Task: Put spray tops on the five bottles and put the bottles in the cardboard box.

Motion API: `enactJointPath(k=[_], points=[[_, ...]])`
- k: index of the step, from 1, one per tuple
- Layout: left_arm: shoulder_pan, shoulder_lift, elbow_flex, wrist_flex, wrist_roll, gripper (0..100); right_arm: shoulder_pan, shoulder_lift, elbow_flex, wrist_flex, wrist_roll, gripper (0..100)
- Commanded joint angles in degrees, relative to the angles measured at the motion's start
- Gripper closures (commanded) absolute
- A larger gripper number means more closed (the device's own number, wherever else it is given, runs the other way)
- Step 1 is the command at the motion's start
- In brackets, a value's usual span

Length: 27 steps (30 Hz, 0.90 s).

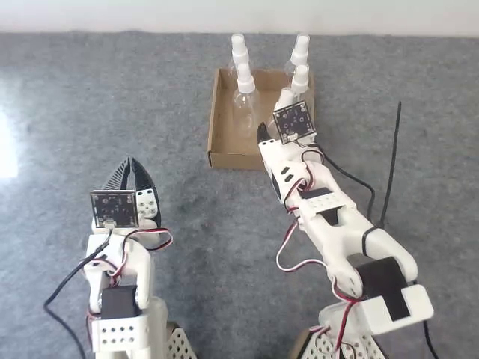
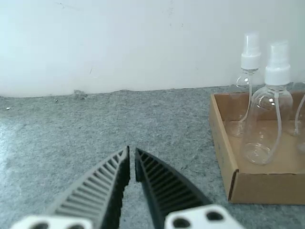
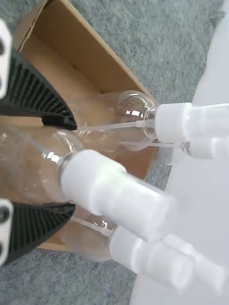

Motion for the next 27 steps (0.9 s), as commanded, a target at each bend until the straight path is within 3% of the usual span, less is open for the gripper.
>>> enactJointPath(k=[1,13,20,27], points=[[-0.3,-1.3,-0.6,-1.3,-0.6,98,0.7,-0.3,-2.7,-1.3,-0.7,85.1],[-0.3,-1.3,-0.6,-1.3,-0.6,98,0.5,-0.3,-2.5,-0.7,-0.6,84.9],[-0.3,-1.3,-0.6,-1.3,-0.6,98,0.5,-0.2,-2.1,0.2,-0.6,70.1],[-0.4,-1.3,-0.6,-1.3,-0.6,98,0.5,-0.7,-1.9,1.1,-3.2,69.7]])
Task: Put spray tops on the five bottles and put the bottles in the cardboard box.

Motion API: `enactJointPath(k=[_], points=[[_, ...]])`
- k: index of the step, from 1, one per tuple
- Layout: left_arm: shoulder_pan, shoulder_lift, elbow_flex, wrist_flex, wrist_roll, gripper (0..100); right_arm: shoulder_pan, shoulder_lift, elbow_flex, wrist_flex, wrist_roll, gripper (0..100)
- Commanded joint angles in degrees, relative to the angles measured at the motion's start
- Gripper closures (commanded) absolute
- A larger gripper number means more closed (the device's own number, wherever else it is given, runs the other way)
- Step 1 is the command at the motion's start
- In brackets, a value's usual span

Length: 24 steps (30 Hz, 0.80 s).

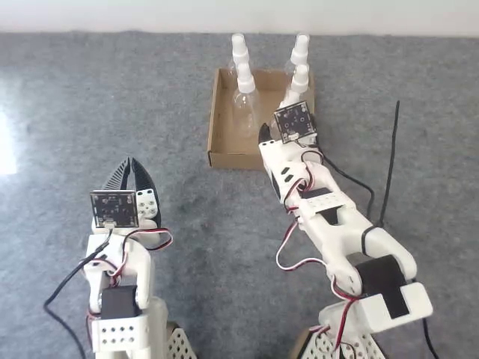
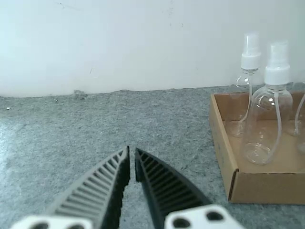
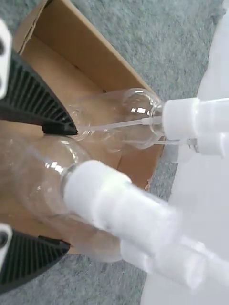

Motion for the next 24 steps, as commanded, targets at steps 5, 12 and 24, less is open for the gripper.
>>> enactJointPath(k=[5,12,24], points=[[-0.4,-1.3,-0.6,-1.3,-0.6,98,0.5,-0.8,-1.8,0.7,-0.9,69.7],[-0.4,-1.3,-0.6,-1.3,-0.6,98,0.6,-0.8,-1.8,0.7,-0.8,69.6],[-0.4,-1.3,-0.6,-1.2,-0.6,98,0.6,-0.9,-1.8,2.1,-1.0,69.3]])
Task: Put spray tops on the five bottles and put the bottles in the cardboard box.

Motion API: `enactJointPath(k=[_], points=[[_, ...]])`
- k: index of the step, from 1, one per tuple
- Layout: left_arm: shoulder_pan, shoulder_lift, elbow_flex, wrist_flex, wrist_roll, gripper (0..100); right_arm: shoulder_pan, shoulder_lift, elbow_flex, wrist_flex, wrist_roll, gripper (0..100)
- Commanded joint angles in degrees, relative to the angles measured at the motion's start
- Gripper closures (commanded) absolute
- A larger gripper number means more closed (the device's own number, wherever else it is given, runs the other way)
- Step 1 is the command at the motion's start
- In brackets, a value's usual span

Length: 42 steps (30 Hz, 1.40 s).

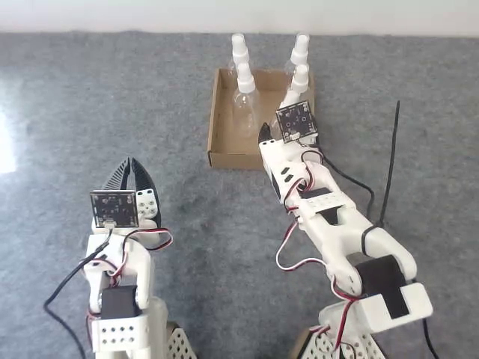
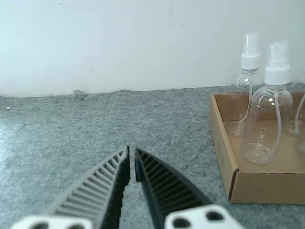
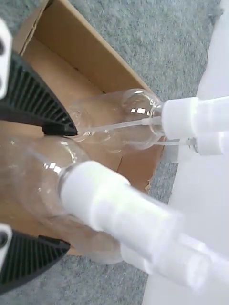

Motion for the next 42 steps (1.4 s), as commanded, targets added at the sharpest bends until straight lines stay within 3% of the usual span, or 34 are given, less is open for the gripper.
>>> enactJointPath(k=[1,5,21,33,42], points=[[-0.4,-1.3,-0.6,-1.2,-0.6,98,0.6,-0.9,-1.8,1.5,-0.6,68.3],[-0.4,-1.3,-0.6,-1.2,-0.6,98,0.8,-0.9,-1.8,1.6,-0.6,63.6],[-0.4,-1.3,-0.6,-1.2,-0.6,98,0.9,-1.2,-0.1,1.6,-0.4,63.5],[-0.4,-1.3,-0.6,-1.1,-3.3,98,0.5,-10.9,6.2,1.8,-0.6,63.5],[-0.3,-1.3,-0.6,-0.5,-3.4,98,0.5,-16.2,6.2,12.0,-0.7,63.5]])
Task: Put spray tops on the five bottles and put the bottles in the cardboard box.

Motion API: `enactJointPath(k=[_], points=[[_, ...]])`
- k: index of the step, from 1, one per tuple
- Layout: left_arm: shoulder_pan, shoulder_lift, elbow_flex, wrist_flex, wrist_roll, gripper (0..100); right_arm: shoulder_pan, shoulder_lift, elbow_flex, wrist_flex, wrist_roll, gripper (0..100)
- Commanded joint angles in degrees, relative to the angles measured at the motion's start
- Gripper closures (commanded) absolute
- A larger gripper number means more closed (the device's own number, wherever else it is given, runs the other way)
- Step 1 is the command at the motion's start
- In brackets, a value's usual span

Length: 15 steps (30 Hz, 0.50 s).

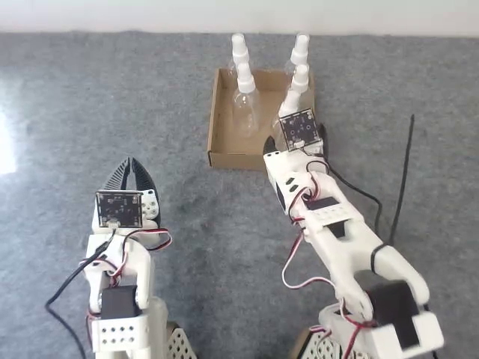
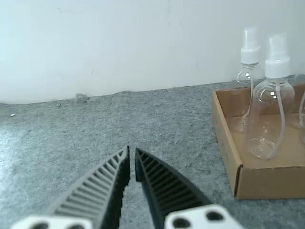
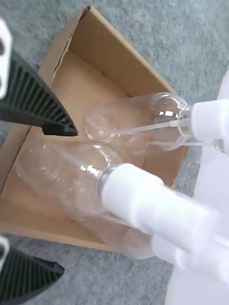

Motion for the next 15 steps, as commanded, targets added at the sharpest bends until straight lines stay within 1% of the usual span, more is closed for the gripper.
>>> enactJointPath(k=[1,7,15], points=[[-0.3,-1.3,-0.6,-0.5,-0.4,98,0.3,-7.0,-0.6,5.5,-0.6,63.5],[-0.3,-1.3,-0.6,-0.5,-0.4,98,0.3,-13.1,-0.6,14.3,-0.7,63.6],[-0.3,-1.3,-0.6,-0.5,-0.4,98,0.3,-17.1,-0.4,19.9,-0.8,63.6]])
